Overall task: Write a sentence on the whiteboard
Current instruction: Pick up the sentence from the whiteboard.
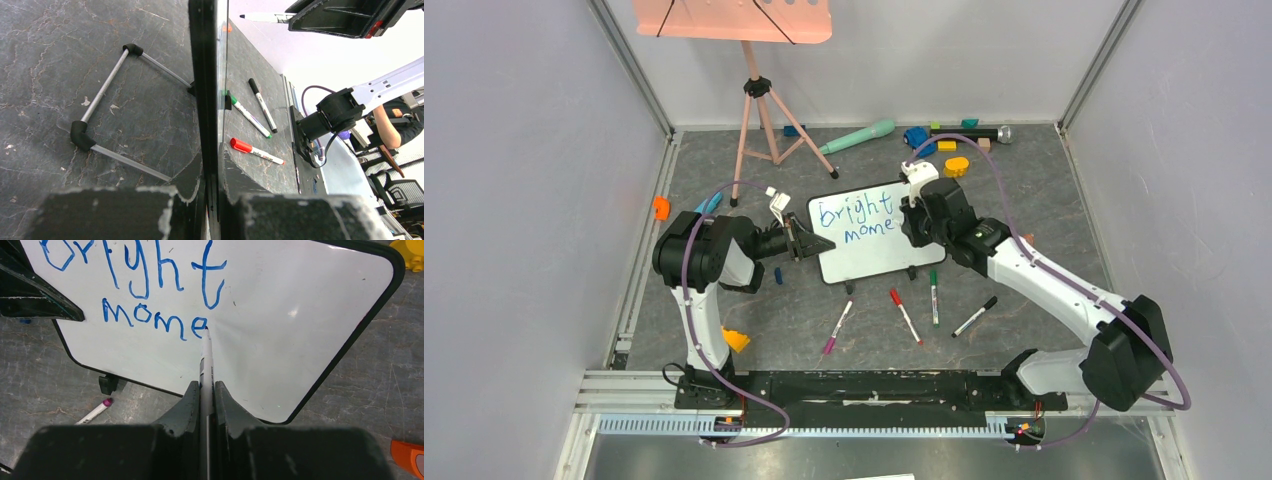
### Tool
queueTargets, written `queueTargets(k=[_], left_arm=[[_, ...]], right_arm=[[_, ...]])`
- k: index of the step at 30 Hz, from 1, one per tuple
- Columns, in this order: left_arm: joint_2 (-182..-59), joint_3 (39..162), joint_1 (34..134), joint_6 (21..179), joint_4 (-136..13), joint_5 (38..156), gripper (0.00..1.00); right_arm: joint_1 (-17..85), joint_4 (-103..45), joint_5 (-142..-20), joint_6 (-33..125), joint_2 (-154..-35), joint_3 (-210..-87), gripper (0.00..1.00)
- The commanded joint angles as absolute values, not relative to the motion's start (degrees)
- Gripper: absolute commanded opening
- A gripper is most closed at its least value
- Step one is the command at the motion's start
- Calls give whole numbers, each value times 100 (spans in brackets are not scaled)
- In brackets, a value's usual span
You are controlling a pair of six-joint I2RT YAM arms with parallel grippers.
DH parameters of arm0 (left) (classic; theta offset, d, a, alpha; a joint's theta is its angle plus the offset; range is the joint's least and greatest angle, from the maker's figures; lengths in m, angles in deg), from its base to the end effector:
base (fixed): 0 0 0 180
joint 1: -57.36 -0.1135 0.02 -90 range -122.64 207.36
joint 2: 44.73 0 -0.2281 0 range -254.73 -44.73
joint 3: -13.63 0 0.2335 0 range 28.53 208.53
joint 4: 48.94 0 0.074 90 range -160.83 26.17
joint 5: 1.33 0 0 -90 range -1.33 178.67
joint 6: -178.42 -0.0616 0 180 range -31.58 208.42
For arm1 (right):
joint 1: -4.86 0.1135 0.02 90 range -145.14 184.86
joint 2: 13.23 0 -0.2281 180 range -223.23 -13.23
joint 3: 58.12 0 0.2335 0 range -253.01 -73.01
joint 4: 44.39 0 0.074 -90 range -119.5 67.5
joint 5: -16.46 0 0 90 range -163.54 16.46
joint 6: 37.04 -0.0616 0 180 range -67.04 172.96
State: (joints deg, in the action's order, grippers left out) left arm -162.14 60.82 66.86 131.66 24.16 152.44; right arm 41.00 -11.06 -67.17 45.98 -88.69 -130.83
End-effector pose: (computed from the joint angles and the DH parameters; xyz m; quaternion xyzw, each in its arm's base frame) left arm 0.2918 -0.1049 0.1014 0.1965 0.6710 -0.5994 0.3896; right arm 0.2505 0.1745 0.2435 -0.1996 0.8676 0.1203 0.4392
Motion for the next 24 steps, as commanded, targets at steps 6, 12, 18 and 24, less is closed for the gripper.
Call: queueTargets(k=[6,12,18,24], left_arm=[[-16640,5997,6713,12223,2538,14738,2],[-16639,5998,6711,12215,2538,14738,2],[-16639,6000,6711,12214,2538,14743,2],[-16654,6000,6712,12212,2538,14741,2]], right_arm=[[4019,-1293,-6545,4642,-9165,-13243,0],[4010,-1234,-6480,4568,-9176,-13170,0],[4008,-1303,-6595,4478,-8937,-12730,0],[4009,-1353,-6592,4461,-8976,-12742,0]])
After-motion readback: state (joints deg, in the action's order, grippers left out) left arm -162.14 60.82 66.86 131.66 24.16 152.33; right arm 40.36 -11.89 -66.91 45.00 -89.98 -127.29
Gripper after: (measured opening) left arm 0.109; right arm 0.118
